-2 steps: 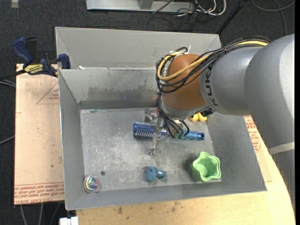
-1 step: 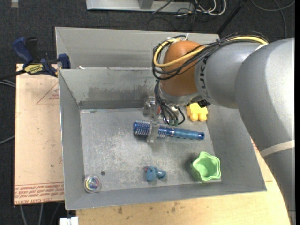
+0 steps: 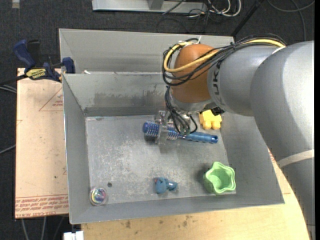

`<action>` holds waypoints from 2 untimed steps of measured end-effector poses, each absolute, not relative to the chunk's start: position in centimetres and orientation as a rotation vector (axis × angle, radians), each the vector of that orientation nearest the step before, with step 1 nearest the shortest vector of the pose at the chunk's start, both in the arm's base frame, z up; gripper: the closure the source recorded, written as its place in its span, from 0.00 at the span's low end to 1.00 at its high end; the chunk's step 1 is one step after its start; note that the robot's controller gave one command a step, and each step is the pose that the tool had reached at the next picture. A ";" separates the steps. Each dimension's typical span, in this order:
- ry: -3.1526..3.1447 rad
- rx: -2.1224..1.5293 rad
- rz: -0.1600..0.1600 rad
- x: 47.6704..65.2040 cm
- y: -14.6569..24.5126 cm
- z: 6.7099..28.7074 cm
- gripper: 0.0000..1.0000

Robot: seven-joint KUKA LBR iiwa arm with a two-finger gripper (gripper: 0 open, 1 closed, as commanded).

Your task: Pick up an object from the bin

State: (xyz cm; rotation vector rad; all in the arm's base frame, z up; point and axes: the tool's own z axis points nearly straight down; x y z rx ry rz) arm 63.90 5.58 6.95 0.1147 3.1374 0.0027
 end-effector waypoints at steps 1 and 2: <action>3.129 0.114 0.005 64.3 6.4 16.9 1.00; 3.131 0.091 0.004 58.3 8.1 32.5 1.00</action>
Offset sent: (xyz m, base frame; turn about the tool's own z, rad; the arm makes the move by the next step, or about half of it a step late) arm 0.0018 0.0074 0.0951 0.0017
